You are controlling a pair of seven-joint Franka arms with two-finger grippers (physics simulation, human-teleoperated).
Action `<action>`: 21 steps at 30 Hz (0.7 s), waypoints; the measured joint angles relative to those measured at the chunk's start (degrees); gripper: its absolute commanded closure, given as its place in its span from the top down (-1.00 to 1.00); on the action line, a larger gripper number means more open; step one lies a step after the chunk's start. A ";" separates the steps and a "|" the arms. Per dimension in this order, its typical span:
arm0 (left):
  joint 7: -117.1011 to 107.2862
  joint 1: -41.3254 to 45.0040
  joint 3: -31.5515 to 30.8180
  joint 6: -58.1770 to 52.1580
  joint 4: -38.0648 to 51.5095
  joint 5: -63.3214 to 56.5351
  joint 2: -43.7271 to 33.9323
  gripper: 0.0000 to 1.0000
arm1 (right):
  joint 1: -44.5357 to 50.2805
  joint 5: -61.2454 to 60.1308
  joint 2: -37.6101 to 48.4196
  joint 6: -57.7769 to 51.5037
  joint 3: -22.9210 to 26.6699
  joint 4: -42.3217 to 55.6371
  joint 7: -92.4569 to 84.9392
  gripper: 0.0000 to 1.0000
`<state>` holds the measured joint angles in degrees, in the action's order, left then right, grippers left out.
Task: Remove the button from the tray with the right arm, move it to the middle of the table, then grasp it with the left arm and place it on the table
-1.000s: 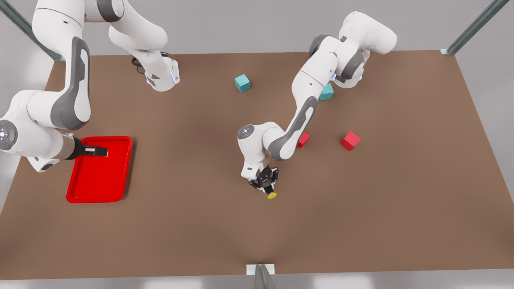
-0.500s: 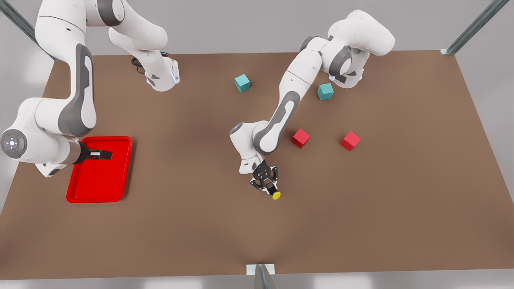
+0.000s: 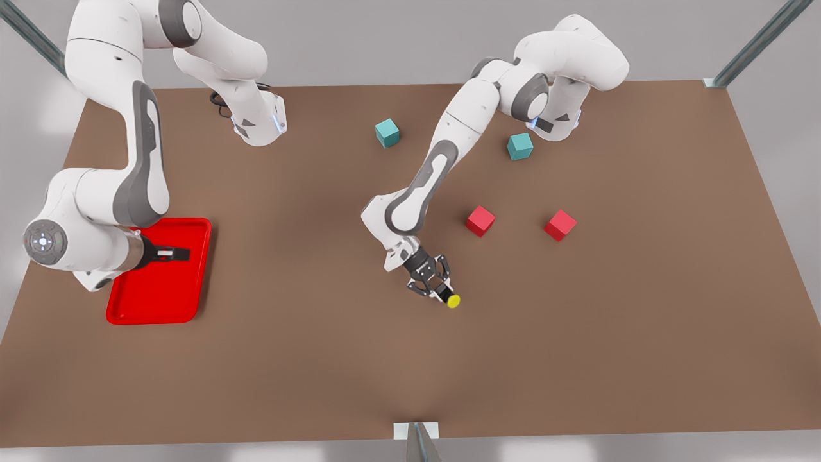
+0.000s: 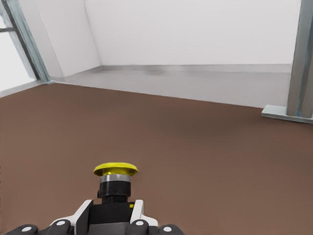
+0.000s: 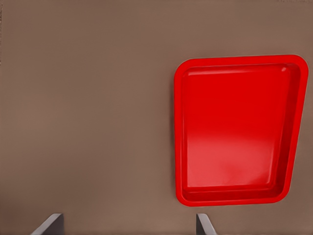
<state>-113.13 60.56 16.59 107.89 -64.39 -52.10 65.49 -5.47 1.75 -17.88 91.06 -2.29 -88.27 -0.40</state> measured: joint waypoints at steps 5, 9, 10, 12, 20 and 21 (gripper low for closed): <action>-3.69 0.43 0.04 -0.53 0.10 -0.27 0.54 -0.33 | 0.03 0.23 -0.06 0.27 0.00 -0.17 0.68 1.00; -6.82 0.76 0.06 -0.20 0.34 -0.32 1.68 -0.33 | 0.26 0.29 -0.12 0.32 0.01 -0.18 1.15 1.00; -7.52 0.95 0.06 -0.16 0.37 -0.33 1.97 -0.33 | 0.61 0.34 -0.12 0.30 0.00 -0.18 1.34 1.00; -8.83 1.09 0.08 -0.09 0.39 -0.37 2.23 -0.33 | 0.95 0.40 -0.12 0.27 -0.01 -0.18 1.71 1.00; -13.15 1.49 0.09 0.06 0.56 -0.72 2.96 -0.33 | 0.99 0.75 -0.78 0.37 0.00 -0.43 2.85 1.00; -13.57 1.49 0.09 0.06 0.62 -0.73 3.07 -0.33 | 0.99 0.77 -0.80 0.38 0.00 -0.43 2.96 1.00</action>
<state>-126.70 62.05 16.69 107.95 -63.77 -52.82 68.57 -4.48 2.52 -18.68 91.44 -2.29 -88.70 2.55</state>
